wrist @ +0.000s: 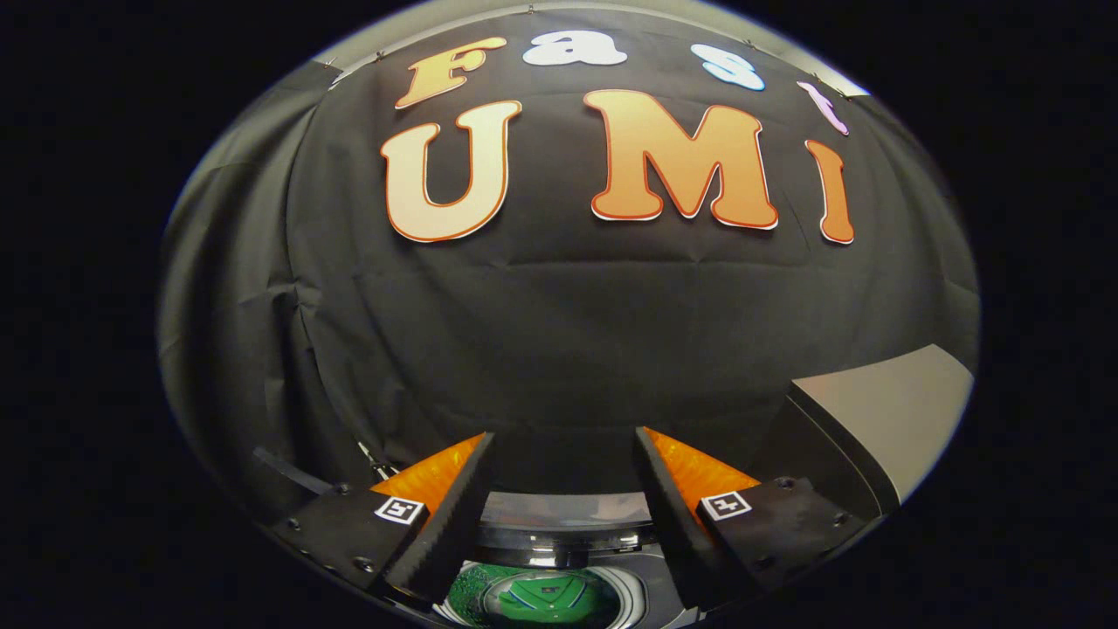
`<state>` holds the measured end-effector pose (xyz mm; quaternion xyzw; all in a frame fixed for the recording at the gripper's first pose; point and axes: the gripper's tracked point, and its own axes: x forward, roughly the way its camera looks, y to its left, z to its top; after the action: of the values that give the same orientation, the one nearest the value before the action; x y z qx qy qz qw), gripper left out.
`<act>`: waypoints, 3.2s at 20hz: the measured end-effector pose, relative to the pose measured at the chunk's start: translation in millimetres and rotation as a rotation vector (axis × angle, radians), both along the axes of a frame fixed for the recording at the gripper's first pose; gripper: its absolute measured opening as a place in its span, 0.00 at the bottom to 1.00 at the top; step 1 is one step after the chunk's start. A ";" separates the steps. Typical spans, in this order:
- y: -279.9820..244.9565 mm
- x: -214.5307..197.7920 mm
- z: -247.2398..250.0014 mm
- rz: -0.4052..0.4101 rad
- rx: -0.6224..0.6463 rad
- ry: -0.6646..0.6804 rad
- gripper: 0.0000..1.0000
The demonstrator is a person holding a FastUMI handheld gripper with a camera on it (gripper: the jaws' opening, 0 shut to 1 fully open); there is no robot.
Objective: Put the clothes into the washing machine and then close the washing machine lid.
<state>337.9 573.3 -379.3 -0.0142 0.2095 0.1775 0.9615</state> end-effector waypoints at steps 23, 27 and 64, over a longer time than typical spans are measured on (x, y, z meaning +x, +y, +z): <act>-44.2 -79.3 -95.1 0.028 -0.057 0.117 0.99; -43.2 -89.3 -84.7 0.039 -0.036 0.128 0.99; -412.6 -289.5 261.6 -0.011 0.129 -0.360 0.98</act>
<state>48.3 160.6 -117.6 0.0170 0.0226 0.1799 0.9833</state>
